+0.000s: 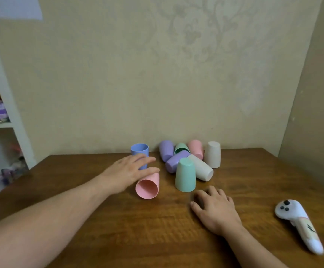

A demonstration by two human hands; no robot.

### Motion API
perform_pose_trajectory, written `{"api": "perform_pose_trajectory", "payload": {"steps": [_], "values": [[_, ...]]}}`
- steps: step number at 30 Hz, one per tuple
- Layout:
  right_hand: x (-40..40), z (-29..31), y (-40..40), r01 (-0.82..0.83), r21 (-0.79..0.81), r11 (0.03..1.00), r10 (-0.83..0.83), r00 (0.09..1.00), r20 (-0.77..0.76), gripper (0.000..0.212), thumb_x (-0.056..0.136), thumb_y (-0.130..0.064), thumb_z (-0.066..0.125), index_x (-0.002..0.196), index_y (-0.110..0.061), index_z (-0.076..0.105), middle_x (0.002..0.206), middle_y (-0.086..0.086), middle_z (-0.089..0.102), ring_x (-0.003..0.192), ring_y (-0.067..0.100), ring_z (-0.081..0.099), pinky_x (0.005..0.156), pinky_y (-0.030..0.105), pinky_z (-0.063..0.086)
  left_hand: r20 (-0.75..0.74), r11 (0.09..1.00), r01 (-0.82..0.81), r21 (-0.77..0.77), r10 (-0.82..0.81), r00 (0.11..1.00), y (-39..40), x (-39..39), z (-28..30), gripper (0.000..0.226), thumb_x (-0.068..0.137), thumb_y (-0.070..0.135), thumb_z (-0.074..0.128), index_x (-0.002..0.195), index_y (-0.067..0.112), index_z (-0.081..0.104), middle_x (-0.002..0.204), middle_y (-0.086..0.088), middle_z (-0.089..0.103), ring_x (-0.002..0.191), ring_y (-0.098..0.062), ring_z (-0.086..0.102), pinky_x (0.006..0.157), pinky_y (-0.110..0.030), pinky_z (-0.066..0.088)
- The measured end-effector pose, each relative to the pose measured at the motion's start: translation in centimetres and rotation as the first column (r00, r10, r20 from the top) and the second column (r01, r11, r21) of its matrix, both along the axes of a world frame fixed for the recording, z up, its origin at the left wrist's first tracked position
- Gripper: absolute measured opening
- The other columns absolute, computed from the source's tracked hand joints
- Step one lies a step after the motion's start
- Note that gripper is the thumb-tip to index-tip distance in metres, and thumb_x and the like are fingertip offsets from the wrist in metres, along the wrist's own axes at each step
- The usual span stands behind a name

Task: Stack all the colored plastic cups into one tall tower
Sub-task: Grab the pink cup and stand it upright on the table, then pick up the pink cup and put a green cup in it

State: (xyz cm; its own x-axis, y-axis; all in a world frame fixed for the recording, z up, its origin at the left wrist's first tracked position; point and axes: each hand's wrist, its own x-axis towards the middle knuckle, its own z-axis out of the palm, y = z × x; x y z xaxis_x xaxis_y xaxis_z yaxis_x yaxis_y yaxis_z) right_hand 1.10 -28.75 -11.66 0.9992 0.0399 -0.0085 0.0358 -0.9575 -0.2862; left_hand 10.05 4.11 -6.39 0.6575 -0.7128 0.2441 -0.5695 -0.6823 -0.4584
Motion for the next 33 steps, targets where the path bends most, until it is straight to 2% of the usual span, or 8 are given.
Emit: {"api": "perform_pose_trajectory", "payload": {"steps": [4,8,10,12,14,16,23,33], "values": [[0.2,-0.1,0.1,0.004,-0.010,1.000,-0.004,1.000,-0.010,0.054,0.103,-0.073,0.036,0.147,-0.046,0.052,0.154,-0.008,0.047,0.147,0.021,0.040,0.126,0.051,0.033,-0.071,0.986,0.150,0.076,-0.144,0.987,-1.8,1.7,-0.5,0.076,0.080,0.004,0.080,0.143,0.034,0.050,0.157,0.000,0.052,0.138,-0.027,0.056,0.091,-0.044,0.061],[0.4,-0.3,0.0,0.011,-0.005,1.000,-0.011,1.000,0.001,0.055,0.102,-0.074,0.035,0.147,-0.047,0.052,0.154,-0.009,0.046,0.146,0.021,0.040,0.125,0.052,0.033,-0.283,0.958,-0.042,-0.283,-0.042,0.958,-3.0,1.3,-0.8,0.065,0.071,0.029,0.084,0.131,0.032,0.057,0.142,0.006,0.061,0.133,-0.019,0.056,0.098,-0.042,0.056],[0.4,-0.2,0.1,0.011,-0.002,1.000,-0.011,1.000,0.003,0.056,0.102,-0.074,0.035,0.148,-0.047,0.051,0.155,-0.008,0.046,0.147,0.021,0.040,0.126,0.052,0.032,-0.440,0.764,-0.283,-0.580,-0.001,0.898,-3.1,0.6,-1.4,0.063,0.067,0.037,0.090,0.119,0.037,0.055,0.117,0.013,0.069,0.110,-0.016,0.067,0.086,-0.037,0.058],[0.4,-0.1,0.1,0.009,-0.001,1.000,-0.009,1.000,-0.002,0.056,0.102,-0.074,0.036,0.150,-0.047,0.050,0.157,-0.008,0.046,0.149,0.022,0.039,0.127,0.053,0.032,-0.504,0.473,-0.426,-0.771,-0.045,0.862,-3.3,-0.1,-2.2,0.062,0.067,0.035,0.094,0.115,0.037,0.056,0.108,0.017,0.070,0.099,-0.010,0.069,0.080,-0.031,0.056],[0.4,-0.2,0.0,0.009,-0.006,1.000,-0.009,1.000,0.002,0.055,0.102,-0.074,0.037,0.148,-0.047,0.050,0.155,-0.008,0.046,0.147,0.023,0.040,0.126,0.053,0.033,-0.512,0.237,-0.478,-0.846,-0.109,0.852,-3.3,-0.4,-3.3,0.063,0.069,0.024,0.095,0.118,0.036,0.057,0.110,0.017,0.070,0.102,-0.005,0.068,0.078,-0.026,0.053],[0.5,-0.3,0.0,0.010,-0.008,1.000,-0.010,1.000,0.007,0.054,0.102,-0.074,0.037,0.147,-0.048,0.051,0.153,-0.007,0.047,0.146,0.023,0.041,0.125,0.053,0.034,-0.519,0.106,-0.509,-0.854,-0.131,0.844,-3.3,-0.7,-4.1,0.063,0.072,0.019,0.094,0.121,0.034,0.058,0.112,0.017,0.070,0.104,-0.006,0.067,0.078,-0.027,0.052],[0.3,-0.2,0.0,0.000,-0.009,1.000,0.000,1.000,0.007,0.055,0.103,-0.073,0.038,0.150,-0.048,0.049,0.157,-0.008,0.046,0.148,0.022,0.040,0.127,0.052,0.034,-0.592,0.082,-0.587,-0.806,-0.108,0.798,-3.1,-1.9,-6.8,0.080,0.069,0.042,0.094,0.136,0.039,0.052,0.123,0.016,0.070,0.113,-0.012,0.069,0.095,-0.036,0.058],[-0.4,-0.5,0.0,-0.002,-0.023,1.000,0.004,0.999,0.046,0.053,0.105,-0.068,0.042,0.151,-0.044,0.054,0.158,-0.011,0.049,0.149,0.016,0.043,0.126,0.041,0.036,-0.628,0.137,-0.619,-0.774,-0.038,0.777,-2.9,-2.7,-6.4,0.104,0.054,0.059,0.097,0.144,0.036,0.050,0.127,0.015,0.069,0.112,-0.013,0.069,0.095,-0.039,0.059]]}}
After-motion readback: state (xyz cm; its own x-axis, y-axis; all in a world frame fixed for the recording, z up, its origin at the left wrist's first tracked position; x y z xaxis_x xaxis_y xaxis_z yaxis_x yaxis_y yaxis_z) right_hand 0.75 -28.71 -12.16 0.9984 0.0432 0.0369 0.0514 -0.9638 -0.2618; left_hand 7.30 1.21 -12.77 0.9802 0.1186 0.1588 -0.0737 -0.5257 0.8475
